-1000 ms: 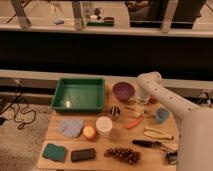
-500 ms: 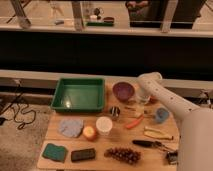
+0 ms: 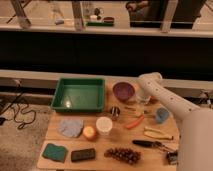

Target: Place fork in red bowl

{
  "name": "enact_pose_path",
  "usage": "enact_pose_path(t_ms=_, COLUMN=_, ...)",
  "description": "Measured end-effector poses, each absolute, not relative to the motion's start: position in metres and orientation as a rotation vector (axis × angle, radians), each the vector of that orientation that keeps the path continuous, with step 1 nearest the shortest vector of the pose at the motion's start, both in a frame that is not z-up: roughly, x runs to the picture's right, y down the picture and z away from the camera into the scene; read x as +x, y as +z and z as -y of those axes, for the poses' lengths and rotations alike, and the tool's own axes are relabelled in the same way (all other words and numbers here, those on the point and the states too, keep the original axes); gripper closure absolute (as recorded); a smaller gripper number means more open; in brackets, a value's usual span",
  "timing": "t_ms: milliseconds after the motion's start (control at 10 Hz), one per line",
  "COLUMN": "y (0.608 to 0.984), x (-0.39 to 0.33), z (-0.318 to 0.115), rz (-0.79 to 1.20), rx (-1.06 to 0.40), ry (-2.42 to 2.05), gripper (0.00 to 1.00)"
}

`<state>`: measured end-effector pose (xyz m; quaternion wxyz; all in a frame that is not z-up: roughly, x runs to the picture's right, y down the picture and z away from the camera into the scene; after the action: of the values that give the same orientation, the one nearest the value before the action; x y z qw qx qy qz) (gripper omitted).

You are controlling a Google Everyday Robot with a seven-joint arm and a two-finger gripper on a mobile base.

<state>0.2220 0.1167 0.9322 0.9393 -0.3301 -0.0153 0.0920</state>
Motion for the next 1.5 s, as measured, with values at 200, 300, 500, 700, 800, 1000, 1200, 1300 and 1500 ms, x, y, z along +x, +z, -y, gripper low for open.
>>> enact_pose_path(t_ms=200, y=0.9319, x=0.2224, z=-0.1162, rz=0.031, rx=-0.672, ry=0.187, gripper=0.62)
enact_pose_path(t_ms=300, y=0.9321, x=0.2223, z=-0.1159, rz=0.03, rx=-0.672, ry=0.185, gripper=0.68)
enact_pose_path(t_ms=500, y=0.9314, x=0.2238, z=-0.1152, rz=0.028, rx=-0.67, ry=0.185, gripper=0.74)
enact_pose_path(t_ms=700, y=0.9312, x=0.2252, z=-0.115, rz=0.027, rx=-0.669, ry=0.182, gripper=0.76)
enact_pose_path(t_ms=800, y=0.9316, x=0.2252, z=-0.116, rz=0.028, rx=-0.67, ry=0.178, gripper=0.86)
enact_pose_path(t_ms=1000, y=0.9322, x=0.226, z=-0.1162, rz=0.03, rx=-0.667, ry=0.169, gripper=0.99)
enact_pose_path(t_ms=1200, y=0.9311, x=0.2255, z=-0.1163, rz=0.036, rx=-0.666, ry=0.163, gripper=1.0)
enact_pose_path(t_ms=1300, y=0.9307, x=0.2249, z=-0.1166, rz=0.038, rx=-0.666, ry=0.16, gripper=1.0)
enact_pose_path(t_ms=1500, y=0.9301, x=0.2235, z=-0.1175, rz=0.04, rx=-0.668, ry=0.154, gripper=1.0)
